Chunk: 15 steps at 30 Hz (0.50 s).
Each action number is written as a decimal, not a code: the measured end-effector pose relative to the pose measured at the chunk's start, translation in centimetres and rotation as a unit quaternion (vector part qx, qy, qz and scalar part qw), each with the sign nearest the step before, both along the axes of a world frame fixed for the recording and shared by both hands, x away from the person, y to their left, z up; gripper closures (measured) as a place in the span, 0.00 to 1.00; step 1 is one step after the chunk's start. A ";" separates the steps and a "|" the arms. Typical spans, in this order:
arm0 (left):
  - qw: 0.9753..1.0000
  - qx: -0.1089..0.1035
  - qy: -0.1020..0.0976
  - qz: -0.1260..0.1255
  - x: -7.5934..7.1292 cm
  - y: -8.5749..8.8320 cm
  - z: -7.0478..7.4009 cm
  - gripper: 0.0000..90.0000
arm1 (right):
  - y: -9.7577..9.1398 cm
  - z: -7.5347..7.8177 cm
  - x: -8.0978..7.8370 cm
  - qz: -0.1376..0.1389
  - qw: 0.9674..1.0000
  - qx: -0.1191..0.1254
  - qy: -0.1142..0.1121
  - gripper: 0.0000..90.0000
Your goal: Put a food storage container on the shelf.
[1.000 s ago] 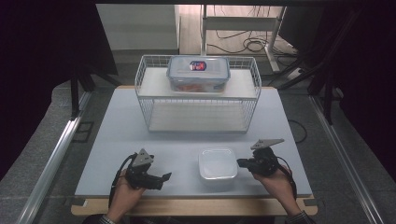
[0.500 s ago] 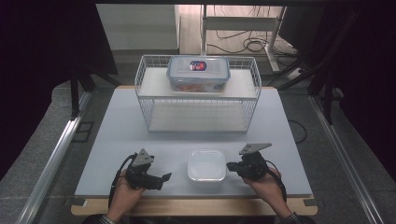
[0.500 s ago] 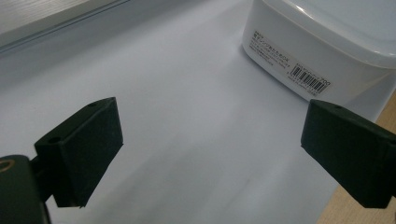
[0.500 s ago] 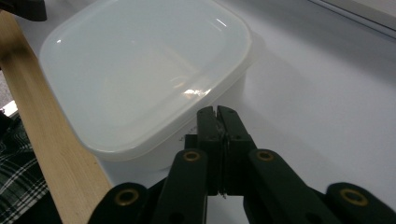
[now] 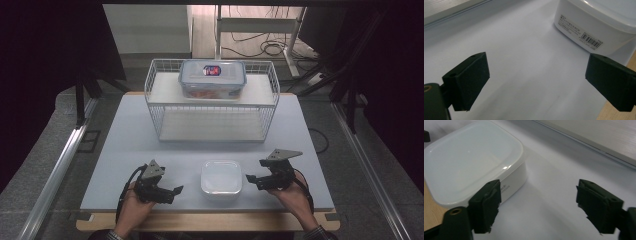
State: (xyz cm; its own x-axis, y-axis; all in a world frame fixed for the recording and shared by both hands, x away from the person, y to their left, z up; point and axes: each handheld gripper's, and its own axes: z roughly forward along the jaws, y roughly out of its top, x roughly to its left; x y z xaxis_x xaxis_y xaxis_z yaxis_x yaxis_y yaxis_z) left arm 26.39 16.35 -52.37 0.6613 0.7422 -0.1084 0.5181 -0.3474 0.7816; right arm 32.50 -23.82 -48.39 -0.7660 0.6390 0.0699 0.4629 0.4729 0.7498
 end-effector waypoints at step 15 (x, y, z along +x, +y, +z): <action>1.000 -0.012 0.004 -0.007 0.0 -0.1 0.2 0.06 | 0.2 0.3 -0.2 -0.004 1.000 0.019 -0.009 0.07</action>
